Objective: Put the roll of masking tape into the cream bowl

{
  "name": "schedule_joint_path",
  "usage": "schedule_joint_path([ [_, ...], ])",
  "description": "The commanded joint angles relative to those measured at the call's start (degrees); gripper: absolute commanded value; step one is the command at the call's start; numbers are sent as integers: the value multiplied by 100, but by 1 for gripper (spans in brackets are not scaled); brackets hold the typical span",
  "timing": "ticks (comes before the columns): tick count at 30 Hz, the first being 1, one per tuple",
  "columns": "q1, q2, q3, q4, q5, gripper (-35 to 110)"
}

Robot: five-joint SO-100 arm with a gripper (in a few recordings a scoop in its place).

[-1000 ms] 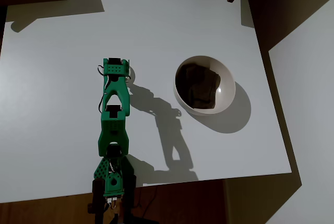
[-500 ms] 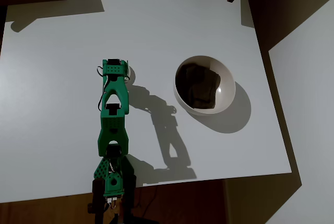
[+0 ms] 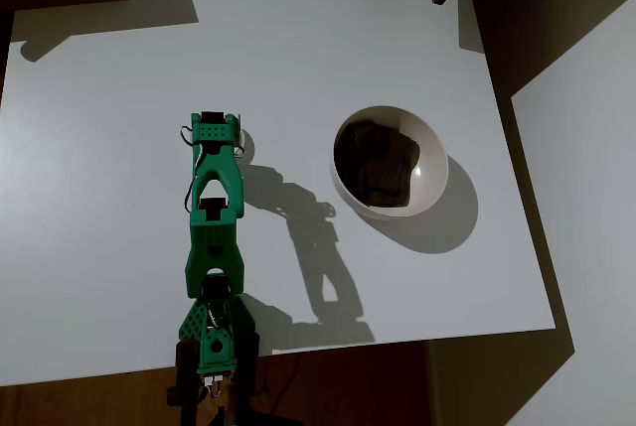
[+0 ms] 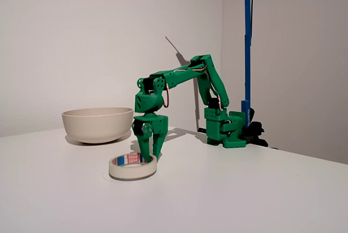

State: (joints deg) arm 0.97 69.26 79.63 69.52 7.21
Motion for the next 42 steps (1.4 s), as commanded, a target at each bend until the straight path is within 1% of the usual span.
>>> schedule_joint_path([
  [1,79,1547,-545,606,44,-8],
  [6,229,2751,-949,1380,18,-8],
  [12,580,4043,-1345,1960,-105,-8],
  [18,1450,5098,-1389,1960,-299,-8],
  [24,2312,5695,-1389,1890,-510,-8],
  [33,3691,5818,-1371,1573,-756,-8],
  [38,4623,5071,-1371,932,-879,-8],
  [42,5168,4219,-1371,316,-940,-8],
])
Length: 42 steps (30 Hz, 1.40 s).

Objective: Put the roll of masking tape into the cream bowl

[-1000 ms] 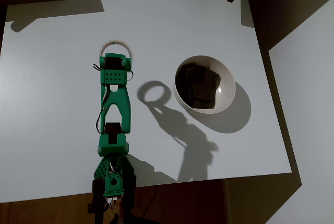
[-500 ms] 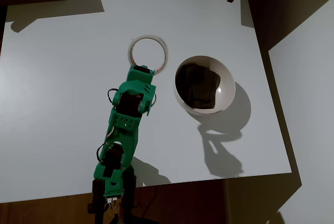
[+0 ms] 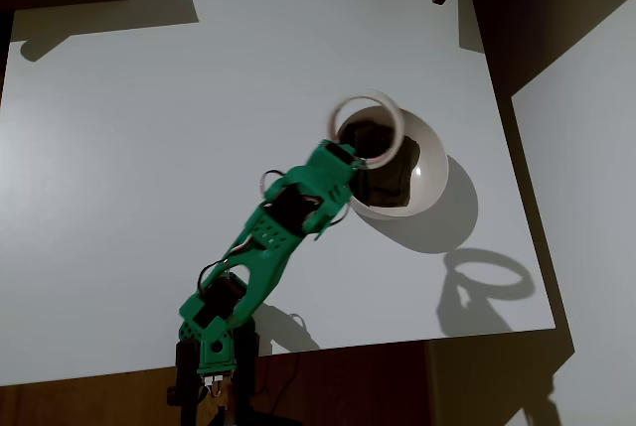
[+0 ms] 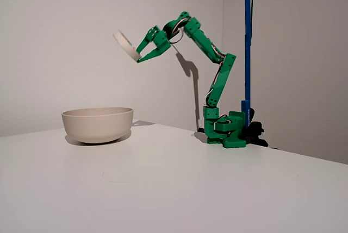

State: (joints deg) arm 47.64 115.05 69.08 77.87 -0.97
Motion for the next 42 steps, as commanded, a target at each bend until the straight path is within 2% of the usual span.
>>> schedule_joint_path([
  [1,606,-571,-325,-642,-149,-8],
  [12,870,-2276,-334,-1380,-396,-8],
  [33,817,-3735,-334,-1846,-562,-8],
  [35,817,-3727,-334,-1819,-501,-1],
  [38,817,-3727,-334,-1819,-492,23],
  [42,826,-3735,-334,-1846,-448,24],
])
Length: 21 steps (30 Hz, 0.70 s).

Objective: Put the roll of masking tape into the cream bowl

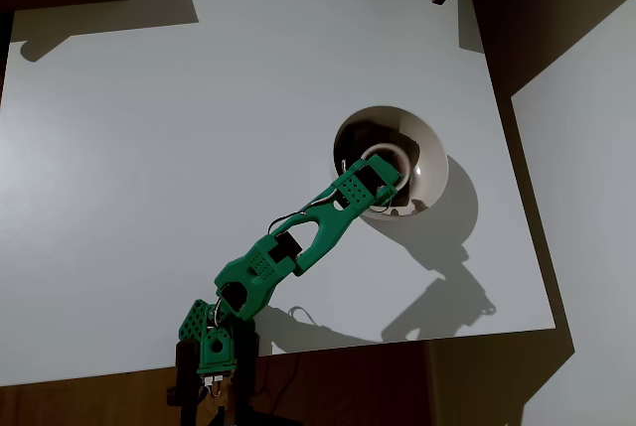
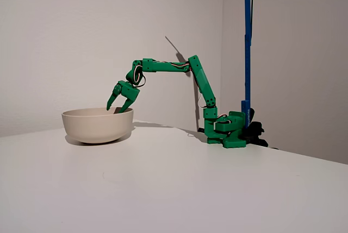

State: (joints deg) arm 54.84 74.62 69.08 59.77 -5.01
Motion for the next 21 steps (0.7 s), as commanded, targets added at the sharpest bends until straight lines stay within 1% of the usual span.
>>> schedule_joint_path([
  [1,105,316,-334,-35,-35,23],
  [7,114,369,-334,-26,62,16],
  [8,114,387,-334,-26,62,10],
  [9,114,396,-334,-26,62,-2],
  [10,114,404,-334,-26,88,-8],
  [16,97,554,-334,-26,272,-8],
  [21,0,1028,-387,26,563,-8],
])
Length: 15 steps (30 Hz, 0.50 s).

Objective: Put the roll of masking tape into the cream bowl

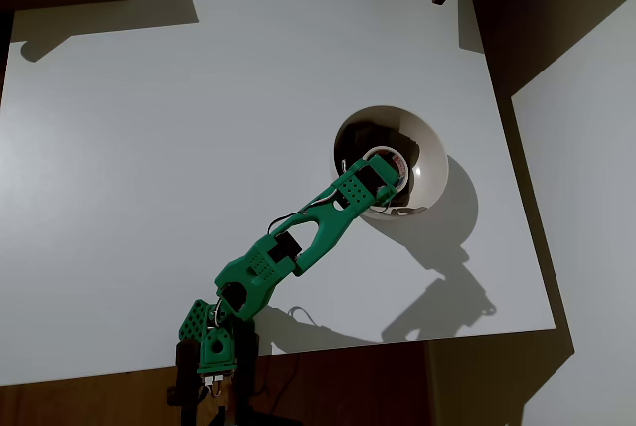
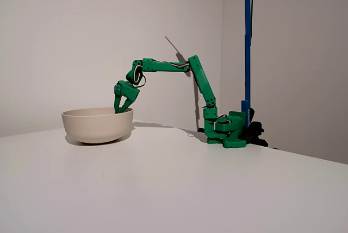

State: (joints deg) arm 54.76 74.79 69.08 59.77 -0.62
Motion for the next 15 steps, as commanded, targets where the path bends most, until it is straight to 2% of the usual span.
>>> schedule_joint_path([
  [1,-26,1116,-483,158,193,-8],
  [9,-554,2575,-659,1037,483,-8],
  [15,-1397,3929,-598,1995,466,-8],
])
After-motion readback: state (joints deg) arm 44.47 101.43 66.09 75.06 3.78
